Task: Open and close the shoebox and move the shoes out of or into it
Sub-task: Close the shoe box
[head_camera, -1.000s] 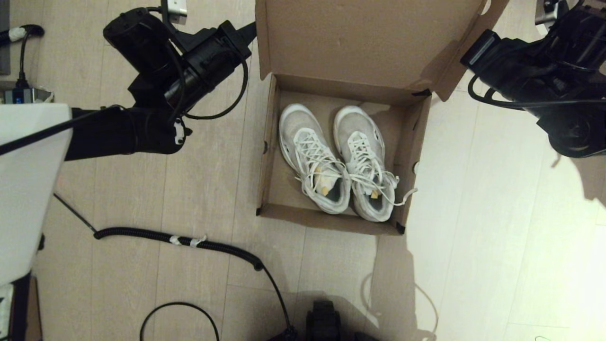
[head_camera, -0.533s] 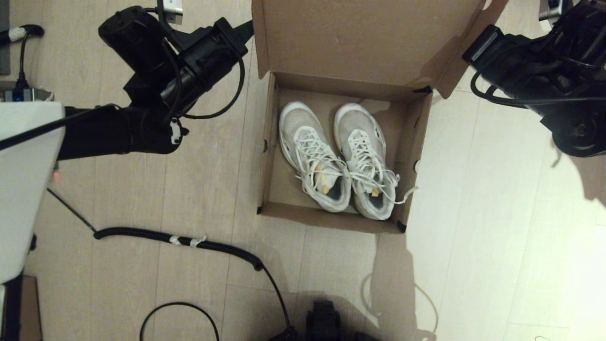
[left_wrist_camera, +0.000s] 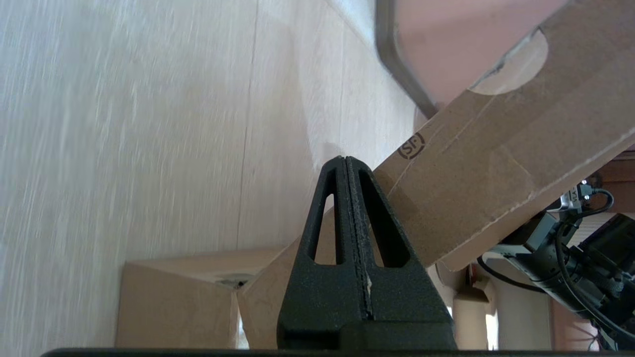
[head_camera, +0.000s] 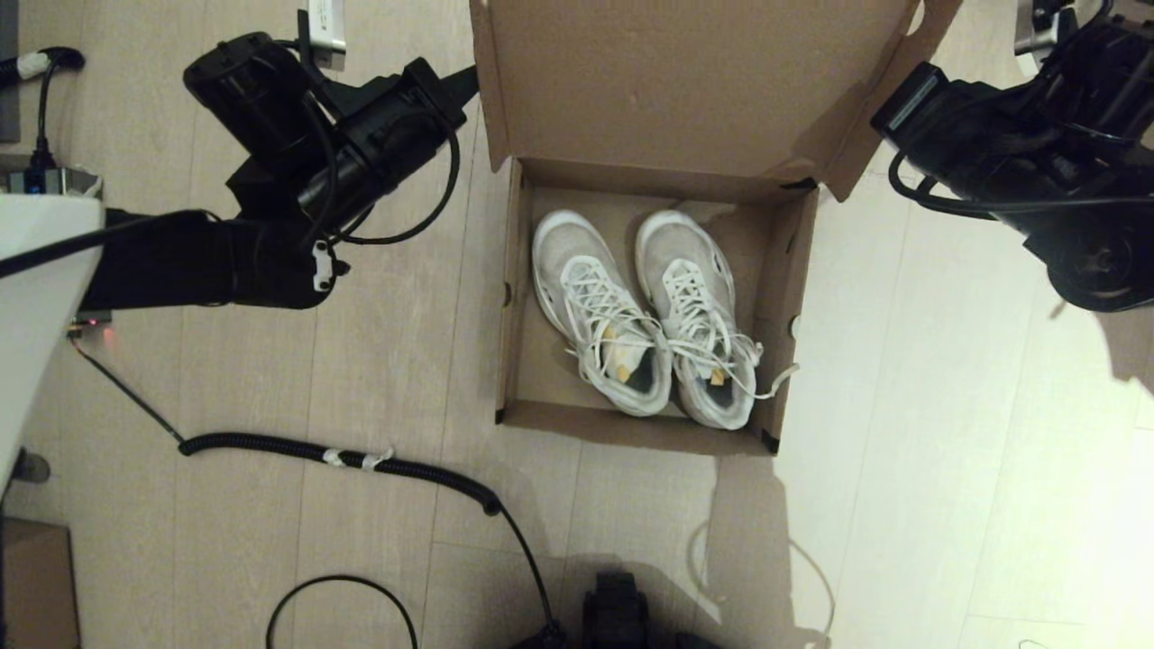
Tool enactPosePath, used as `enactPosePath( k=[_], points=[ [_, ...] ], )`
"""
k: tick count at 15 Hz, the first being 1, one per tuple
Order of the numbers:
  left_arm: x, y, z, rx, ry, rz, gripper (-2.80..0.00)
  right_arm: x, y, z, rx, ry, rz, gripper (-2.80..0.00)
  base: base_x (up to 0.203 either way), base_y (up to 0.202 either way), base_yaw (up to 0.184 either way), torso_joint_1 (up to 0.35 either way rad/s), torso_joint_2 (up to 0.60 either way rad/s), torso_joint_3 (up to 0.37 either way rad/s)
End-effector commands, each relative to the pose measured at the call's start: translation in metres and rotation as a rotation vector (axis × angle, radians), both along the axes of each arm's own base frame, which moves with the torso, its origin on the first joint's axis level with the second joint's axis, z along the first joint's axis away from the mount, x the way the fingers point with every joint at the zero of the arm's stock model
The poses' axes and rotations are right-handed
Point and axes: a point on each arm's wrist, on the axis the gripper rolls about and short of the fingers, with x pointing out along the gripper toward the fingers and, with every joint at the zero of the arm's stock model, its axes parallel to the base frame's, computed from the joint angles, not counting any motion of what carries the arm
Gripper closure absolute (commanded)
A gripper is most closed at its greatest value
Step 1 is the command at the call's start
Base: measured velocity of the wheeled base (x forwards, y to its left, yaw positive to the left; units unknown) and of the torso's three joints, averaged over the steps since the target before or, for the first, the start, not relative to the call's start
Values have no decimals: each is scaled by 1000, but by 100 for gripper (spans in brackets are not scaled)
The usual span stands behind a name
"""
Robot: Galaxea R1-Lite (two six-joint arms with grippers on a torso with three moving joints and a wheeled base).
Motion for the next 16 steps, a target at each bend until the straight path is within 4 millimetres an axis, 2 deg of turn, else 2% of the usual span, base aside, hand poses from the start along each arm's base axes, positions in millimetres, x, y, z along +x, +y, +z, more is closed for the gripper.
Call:
enactPosePath(
  k=[1,4,10,16],
  points=[
    [-3,1,-6,7,17,-6,0,-2,1,-2,0,9,7,0,0,0,0,0,0,0],
    [-8,2,-17,15,39,-9,0,-8,2,-8,1,37,8,0,0,0,0,0,0,0],
    [-27,3,-5,11,23,-26,0,-27,9,2,1,24,38,0,0,0,0,0,0,0],
    [-32,0,-22,27,66,-36,0,-30,14,-7,-10,63,50,0,0,0,0,0,0,0]
  ],
)
